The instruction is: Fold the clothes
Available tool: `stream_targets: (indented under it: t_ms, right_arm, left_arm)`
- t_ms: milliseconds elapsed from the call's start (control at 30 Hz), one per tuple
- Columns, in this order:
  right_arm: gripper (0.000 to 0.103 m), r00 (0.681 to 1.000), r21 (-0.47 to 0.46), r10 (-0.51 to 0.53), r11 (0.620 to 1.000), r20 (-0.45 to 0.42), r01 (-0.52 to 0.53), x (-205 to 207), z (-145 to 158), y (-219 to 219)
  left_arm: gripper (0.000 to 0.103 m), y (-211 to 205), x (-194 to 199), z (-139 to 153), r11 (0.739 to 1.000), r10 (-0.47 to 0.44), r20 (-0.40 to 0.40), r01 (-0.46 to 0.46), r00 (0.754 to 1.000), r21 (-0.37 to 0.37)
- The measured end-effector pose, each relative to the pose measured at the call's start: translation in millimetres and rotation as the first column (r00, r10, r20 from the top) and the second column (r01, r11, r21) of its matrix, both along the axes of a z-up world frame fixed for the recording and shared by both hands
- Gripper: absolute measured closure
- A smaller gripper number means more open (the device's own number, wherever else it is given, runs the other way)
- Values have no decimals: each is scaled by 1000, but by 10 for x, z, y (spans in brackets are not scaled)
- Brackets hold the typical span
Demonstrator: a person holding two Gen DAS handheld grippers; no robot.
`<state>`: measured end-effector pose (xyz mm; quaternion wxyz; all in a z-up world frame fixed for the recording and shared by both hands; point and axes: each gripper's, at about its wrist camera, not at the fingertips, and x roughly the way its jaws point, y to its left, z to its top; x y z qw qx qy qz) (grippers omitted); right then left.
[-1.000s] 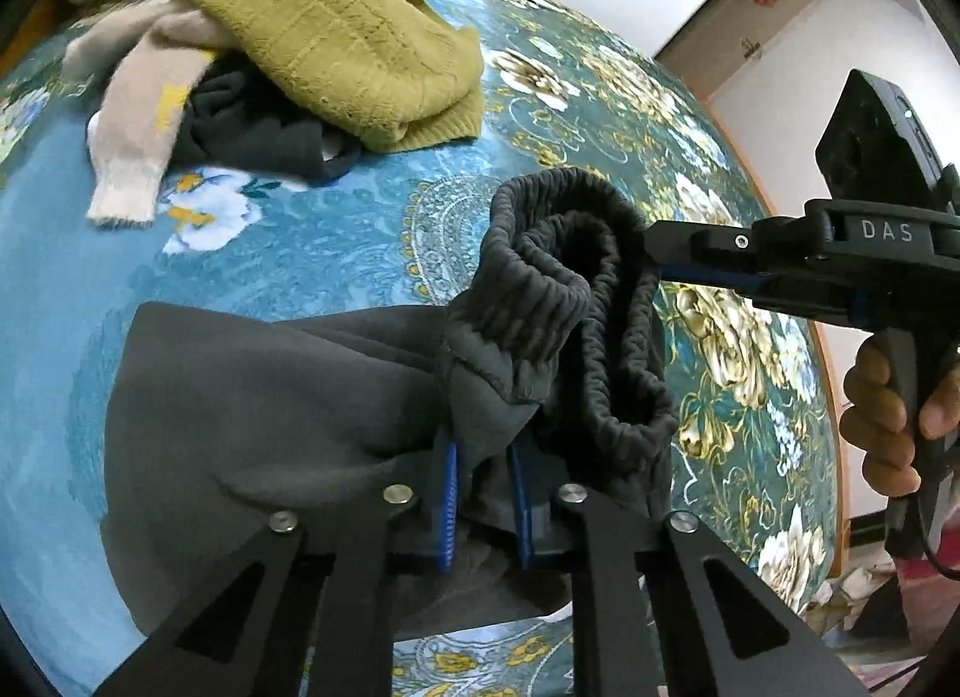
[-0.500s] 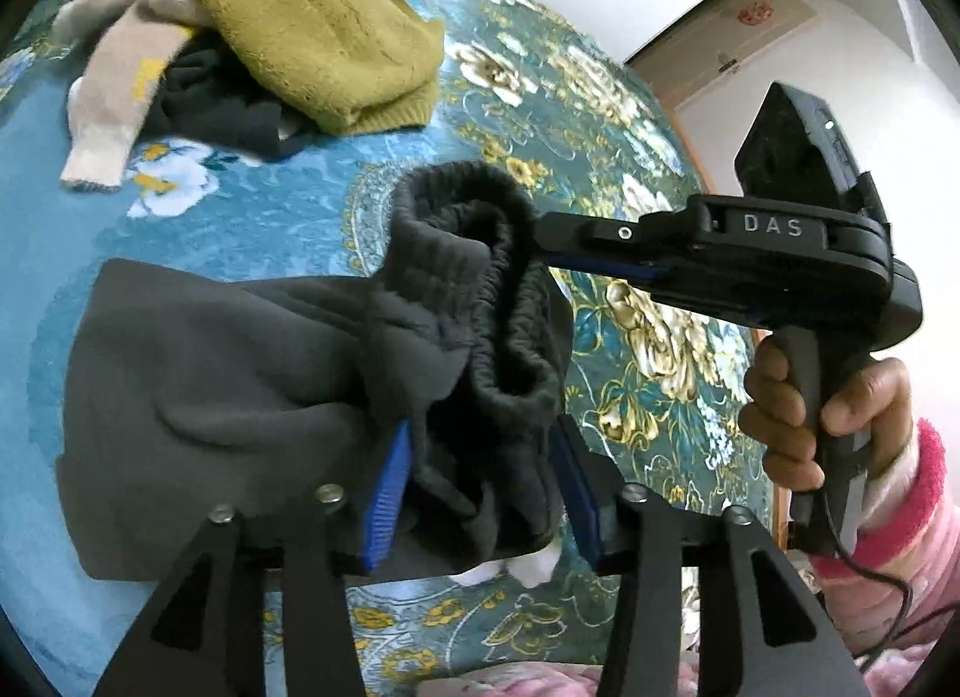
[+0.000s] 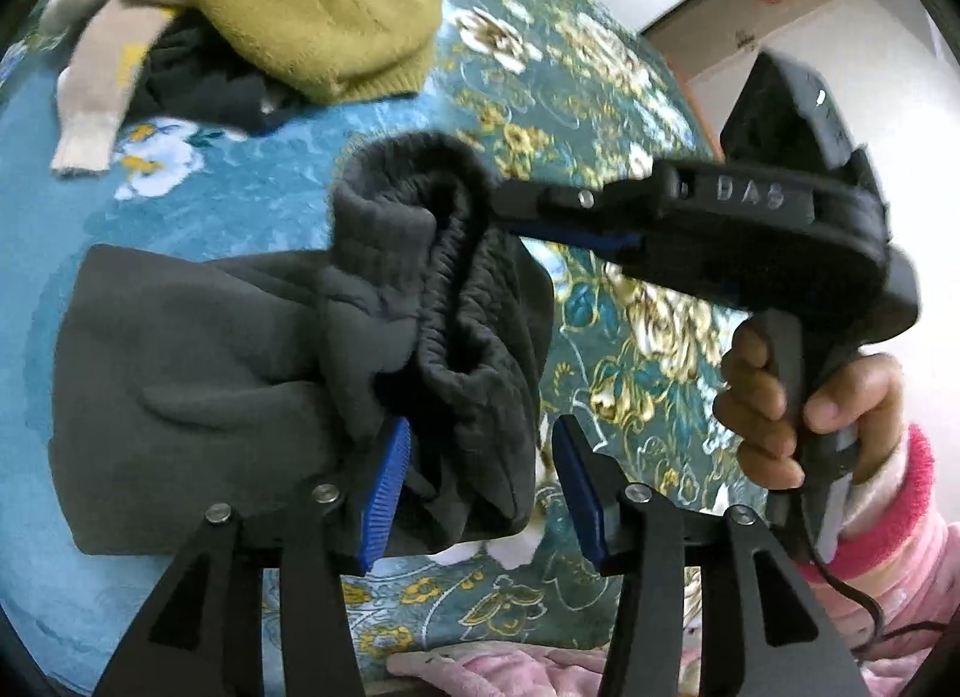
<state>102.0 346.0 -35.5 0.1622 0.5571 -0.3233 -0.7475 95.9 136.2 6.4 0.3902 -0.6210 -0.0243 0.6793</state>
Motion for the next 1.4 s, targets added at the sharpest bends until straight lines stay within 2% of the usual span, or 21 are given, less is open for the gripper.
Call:
stream_targets:
  t_ms: [133,233,300,367,533,633,767,900,1000,1100,1167,1300,1400]
  right_arm:
    - [89,1000,-29,-9,1000,0,9,15,-26,37]
    - [88,1000,-37,-1,999,-1,1,11,-31,27]
    - [87,1000,-32,6,999,-4,-7,9,-22,18]
    - [87,1000,-25,11,1000,-7,-11,12,-5,27]
    - [87,1000,-22,24,999,-19,-24,28,49,37]
    - [85,997,-60,24,998,-74,-29,54,193,69]
    - [74,989,-71,-21,997,-147,11,49,380,194]
    - [73,994,-35,-42,999,-106,39,-14,300,213]
    - [73,998,-31,-29,999,-53,27,-37,126,109]
    - [73,1000,-48,-6,999,-28,4,-71,-3,-42]
    - [73,999,-39,22,999,-26,-23,-111,-33,-149]
    - [69,998,-19,65,998,-5,-65,-173,-135,-304]
    - [69,997,-10,70,998,24,-70,-206,-240,-341]
  left_arm:
    - [53,142,12,-18,1000,-28,-13,28,1000,-9]
    - [54,195,-76,-163,999,0,4,1,1000,-34]
    - [68,196,-99,-191,1000,17,3,-17,1000,-27]
    - [73,195,-120,-214,999,33,1,-33,999,-19]
    - [79,165,-49,-28,999,28,-92,-25,995,27]
    - [80,87,6,107,998,32,-137,-24,990,57]
    - [81,-175,37,333,990,90,-175,-68,980,125]
    - [81,-473,4,545,977,168,-225,-131,960,170]
    - [81,-669,-153,539,964,239,-222,-204,945,169]
    - [81,-889,-352,396,946,315,-199,-291,928,141]
    - [81,-1009,-499,183,931,362,-150,-348,920,109]
    - [78,-1093,-663,-164,917,398,-66,-394,915,69]
    - [65,-1067,-684,-339,917,399,-49,-399,916,20]
